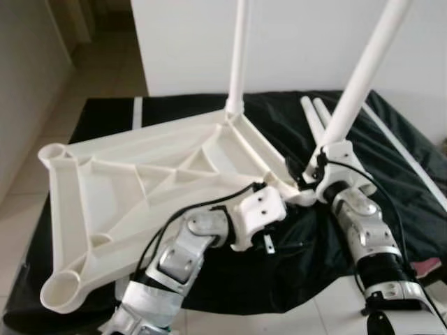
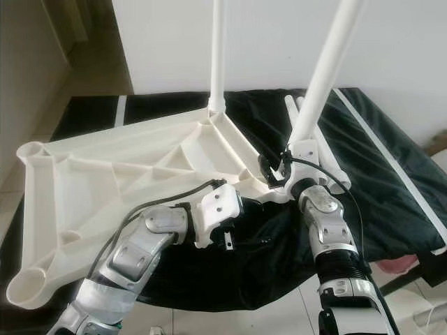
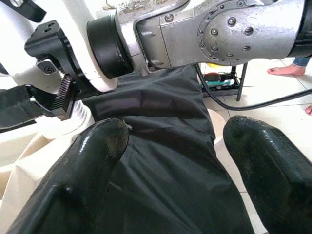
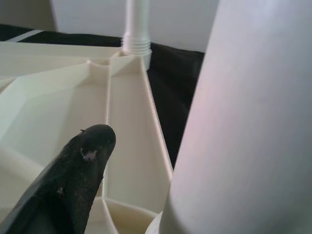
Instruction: Building children table
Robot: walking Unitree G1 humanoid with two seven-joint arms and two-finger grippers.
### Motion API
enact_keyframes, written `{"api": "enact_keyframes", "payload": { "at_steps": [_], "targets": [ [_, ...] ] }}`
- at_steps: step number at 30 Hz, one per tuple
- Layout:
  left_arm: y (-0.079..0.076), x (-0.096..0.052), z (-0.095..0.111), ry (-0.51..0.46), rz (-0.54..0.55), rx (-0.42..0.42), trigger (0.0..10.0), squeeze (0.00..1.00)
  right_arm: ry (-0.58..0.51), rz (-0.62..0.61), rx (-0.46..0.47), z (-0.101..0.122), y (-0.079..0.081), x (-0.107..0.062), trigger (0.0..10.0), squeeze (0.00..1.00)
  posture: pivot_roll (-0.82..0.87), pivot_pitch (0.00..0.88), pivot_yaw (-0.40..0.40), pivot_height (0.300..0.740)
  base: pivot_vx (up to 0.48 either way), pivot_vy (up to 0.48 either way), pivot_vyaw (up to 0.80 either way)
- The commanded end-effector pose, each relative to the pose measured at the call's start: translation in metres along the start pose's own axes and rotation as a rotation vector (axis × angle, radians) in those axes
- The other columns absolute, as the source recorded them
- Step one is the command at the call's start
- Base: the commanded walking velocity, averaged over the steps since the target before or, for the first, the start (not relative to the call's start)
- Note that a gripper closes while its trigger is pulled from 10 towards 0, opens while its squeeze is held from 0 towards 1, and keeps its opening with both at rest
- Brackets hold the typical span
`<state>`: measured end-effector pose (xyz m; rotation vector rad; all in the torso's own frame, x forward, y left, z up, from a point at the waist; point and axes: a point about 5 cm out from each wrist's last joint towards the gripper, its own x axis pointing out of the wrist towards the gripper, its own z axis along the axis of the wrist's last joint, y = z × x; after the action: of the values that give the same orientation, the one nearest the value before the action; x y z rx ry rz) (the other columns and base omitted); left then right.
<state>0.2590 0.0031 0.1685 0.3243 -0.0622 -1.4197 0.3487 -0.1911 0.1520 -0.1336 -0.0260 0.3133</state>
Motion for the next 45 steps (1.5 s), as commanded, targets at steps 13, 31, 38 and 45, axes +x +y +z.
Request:
{"api": "enact_keyframes", "payload": {
  "at_steps": [13,31,38,45],
  "targets": [
    [0.007,-0.003,0.002,0.023,0.097,0.023,10.0,0.00,0.112,0.251,-0.022,-0.019,0.003,0.011,8.5,0.00,0.06,0.000,0.011,0.740,0.000,0.000,0.00],
    [0.005,0.007,0.007,-0.001,0.002,0.045,10.0,0.00,0.145,0.105,0.039,-0.046,-0.031,-0.028,10.0,0.00,-0.05,0.000,0.066,0.740,0.000,0.000,0.00],
    [0.001,0.015,0.008,-0.008,-0.007,0.037,10.0,0.00,0.162,-0.052,0.049,-0.049,-0.042,-0.035,10.0,0.00,-0.07,0.000,0.057,0.740,0.000,0.000,0.00],
    [0.004,0.014,0.005,-0.010,0.000,0.034,10.0,0.00,0.163,-0.361,0.178,-0.041,-0.043,-0.023,10.0,0.00,-0.08,0.000,0.038,0.740,0.000,0.000,0.00]
  ]
}}
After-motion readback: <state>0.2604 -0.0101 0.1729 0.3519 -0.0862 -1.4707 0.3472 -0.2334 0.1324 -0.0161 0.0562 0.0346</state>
